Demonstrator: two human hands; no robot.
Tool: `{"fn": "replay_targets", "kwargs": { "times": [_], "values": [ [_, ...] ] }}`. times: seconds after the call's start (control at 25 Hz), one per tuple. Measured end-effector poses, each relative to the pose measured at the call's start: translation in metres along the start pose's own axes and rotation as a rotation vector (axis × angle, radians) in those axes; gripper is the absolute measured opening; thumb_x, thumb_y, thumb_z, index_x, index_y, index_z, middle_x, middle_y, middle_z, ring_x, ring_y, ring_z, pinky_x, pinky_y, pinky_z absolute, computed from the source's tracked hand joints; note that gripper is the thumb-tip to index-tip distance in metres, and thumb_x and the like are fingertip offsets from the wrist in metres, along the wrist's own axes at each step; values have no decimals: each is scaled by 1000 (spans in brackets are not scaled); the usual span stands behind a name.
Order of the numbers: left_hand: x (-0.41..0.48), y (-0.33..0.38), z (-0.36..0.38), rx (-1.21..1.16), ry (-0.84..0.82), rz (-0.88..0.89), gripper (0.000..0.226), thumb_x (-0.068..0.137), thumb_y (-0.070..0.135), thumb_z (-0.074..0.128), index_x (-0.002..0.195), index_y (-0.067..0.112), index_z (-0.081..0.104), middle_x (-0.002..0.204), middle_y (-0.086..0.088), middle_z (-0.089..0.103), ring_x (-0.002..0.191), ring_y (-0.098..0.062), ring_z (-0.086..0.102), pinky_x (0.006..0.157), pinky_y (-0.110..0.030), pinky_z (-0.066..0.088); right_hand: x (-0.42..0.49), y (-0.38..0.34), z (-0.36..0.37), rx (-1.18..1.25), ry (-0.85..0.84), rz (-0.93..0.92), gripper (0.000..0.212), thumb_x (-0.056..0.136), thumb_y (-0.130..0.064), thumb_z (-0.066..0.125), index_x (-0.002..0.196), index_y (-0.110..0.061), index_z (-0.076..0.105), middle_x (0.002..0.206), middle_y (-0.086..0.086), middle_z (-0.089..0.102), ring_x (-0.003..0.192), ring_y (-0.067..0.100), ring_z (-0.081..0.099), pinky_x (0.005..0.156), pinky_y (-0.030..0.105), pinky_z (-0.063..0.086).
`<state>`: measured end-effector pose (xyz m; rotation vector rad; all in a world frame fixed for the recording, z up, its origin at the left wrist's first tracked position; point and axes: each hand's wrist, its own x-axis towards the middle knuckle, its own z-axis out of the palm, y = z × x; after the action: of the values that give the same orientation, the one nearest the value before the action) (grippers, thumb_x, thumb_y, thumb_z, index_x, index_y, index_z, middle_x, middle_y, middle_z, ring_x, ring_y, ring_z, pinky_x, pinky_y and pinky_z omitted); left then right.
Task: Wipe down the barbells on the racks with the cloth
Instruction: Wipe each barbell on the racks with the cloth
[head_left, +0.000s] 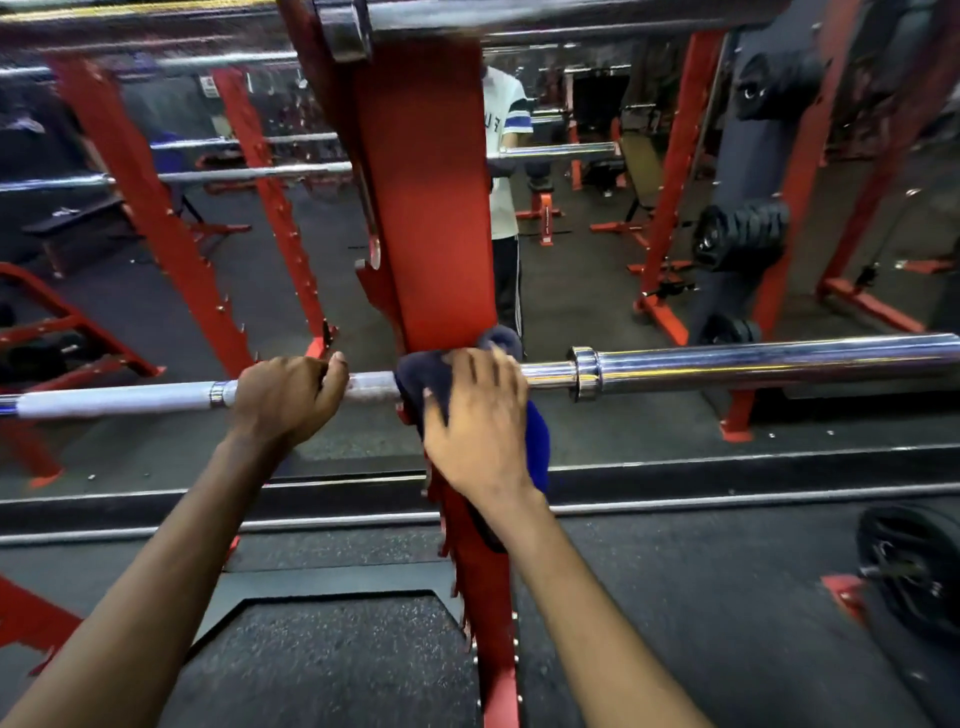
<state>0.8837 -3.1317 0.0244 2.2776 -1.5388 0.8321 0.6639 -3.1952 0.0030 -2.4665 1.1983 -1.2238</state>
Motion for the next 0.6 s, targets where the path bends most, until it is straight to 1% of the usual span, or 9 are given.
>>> {"fn": "replay_targets", "kwargs": {
  "times": [0.08,0.16,0.2,0.28,0.32,0.36,0.48,0.6],
  "values": [
    [-1,1,-2,-15,3,-16,60,96,41,35,56,8,65,54,-22,61,54,-44,64,49,-34,42,-2,-8,5,-9,-63,-84,44,88,-36,50,123,-11,59,126,8,60,133,33,45,116,47,31],
    [-1,0,-3,-21,12,-25,61,97,40,35,55,8,65,53,-21,61,52,-42,64,49,-33,42,-2,-1,3,5,-64,-116,42,90,-34,53,126,-14,59,129,5,60,133,30,46,114,45,32],
    [-1,0,-3,-18,13,-25,61,97,41,35,55,8,65,53,-20,61,52,-42,64,48,-33,41,-3,4,1,9,-39,-96,40,90,-32,55,126,-14,59,129,4,61,131,28,47,112,45,35],
    [-2,1,-3,-11,8,-24,60,96,40,35,55,9,65,53,-19,61,51,-41,64,48,-31,40,-9,5,-4,20,47,33,34,93,-28,59,123,-13,60,128,4,61,130,27,49,109,47,39],
    [-2,2,-4,-15,21,-22,58,96,39,37,55,8,65,53,-19,61,51,-41,63,48,-31,39,-11,-1,-3,15,77,98,32,94,-27,61,123,-13,60,128,5,61,131,27,48,109,48,39],
    [-3,3,-5,-21,36,-20,56,95,37,41,54,8,64,52,-19,61,50,-40,63,48,-29,37,-13,-12,2,-3,76,120,32,94,-27,62,123,-13,61,129,6,61,132,28,48,108,49,39],
    [-3,2,-7,-27,55,-1,54,95,35,43,52,9,65,51,-17,61,48,-38,63,46,-28,33,-12,-38,19,-56,24,18,35,90,-28,67,122,-14,63,128,6,63,130,29,51,102,48,42],
    [-1,-2,-8,-17,2,30,56,98,39,39,59,11,67,56,-14,64,55,-37,65,48,-30,33,-6,-25,13,47,52,-53,30,90,-32,62,116,-18,67,121,0,67,122,26,54,98,46,45]
  ]
}}
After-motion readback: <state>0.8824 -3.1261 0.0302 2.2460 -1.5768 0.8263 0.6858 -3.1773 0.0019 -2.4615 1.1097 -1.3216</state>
